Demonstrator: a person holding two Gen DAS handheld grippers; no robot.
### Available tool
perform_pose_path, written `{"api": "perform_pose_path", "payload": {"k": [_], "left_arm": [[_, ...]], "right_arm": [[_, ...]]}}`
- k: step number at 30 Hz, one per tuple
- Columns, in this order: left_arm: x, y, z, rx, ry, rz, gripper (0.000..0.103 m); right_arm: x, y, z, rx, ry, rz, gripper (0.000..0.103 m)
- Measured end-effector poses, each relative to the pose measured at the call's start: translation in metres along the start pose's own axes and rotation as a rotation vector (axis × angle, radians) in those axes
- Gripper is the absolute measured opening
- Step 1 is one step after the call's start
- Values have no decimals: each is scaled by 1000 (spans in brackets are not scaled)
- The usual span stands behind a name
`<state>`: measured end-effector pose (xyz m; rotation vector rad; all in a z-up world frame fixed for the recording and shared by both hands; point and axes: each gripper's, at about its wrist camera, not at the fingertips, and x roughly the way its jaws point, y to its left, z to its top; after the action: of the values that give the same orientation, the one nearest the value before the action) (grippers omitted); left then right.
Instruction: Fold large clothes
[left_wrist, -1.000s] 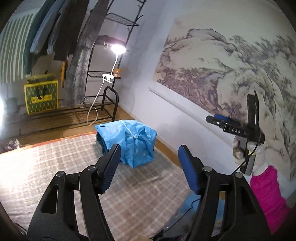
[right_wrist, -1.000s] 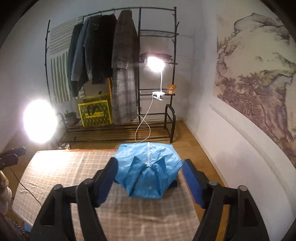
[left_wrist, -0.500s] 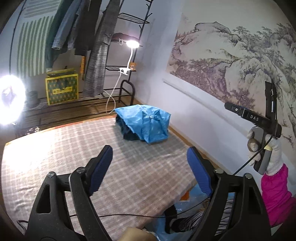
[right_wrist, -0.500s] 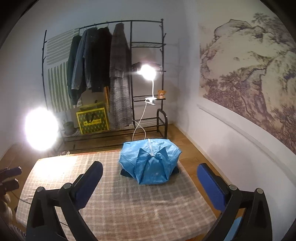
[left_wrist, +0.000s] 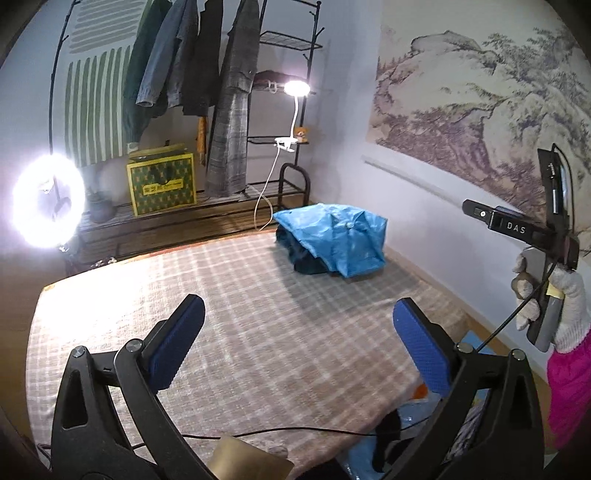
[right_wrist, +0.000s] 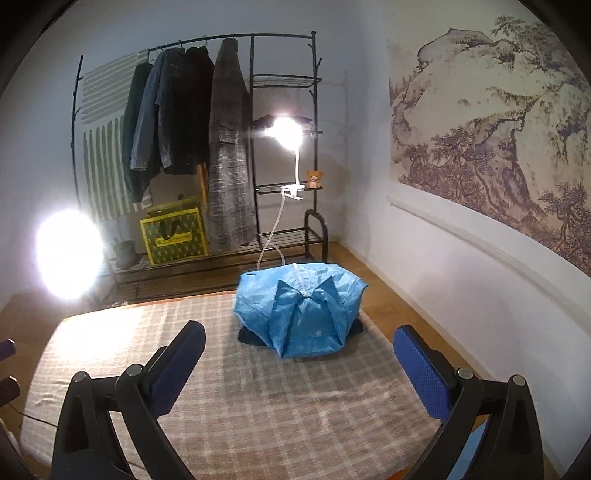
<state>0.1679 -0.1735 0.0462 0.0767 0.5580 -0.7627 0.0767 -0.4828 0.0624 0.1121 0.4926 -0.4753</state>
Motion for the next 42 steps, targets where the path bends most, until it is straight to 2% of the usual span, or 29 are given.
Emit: {"api": "perform_pose_path", "payload": {"k": [4,10,21,30,42], "left_arm": [[20,7,-14,-31,23,6,103],[39,11,-25,-12,30,47,103],[61,25,-42,-25,82,58,103],[70,32,-52,-26,117,57,103],[71,32,-52,-30,113,49,103]], "right_arm": [[12,7,-12,-2,0,-16,103],[29,16,-30,1,-16,-51,103],[69,21,-56,17,23,-57,103],[77,28,-67,11,36,-41,103],[76,31,-66,9,27,-43,103]]}}
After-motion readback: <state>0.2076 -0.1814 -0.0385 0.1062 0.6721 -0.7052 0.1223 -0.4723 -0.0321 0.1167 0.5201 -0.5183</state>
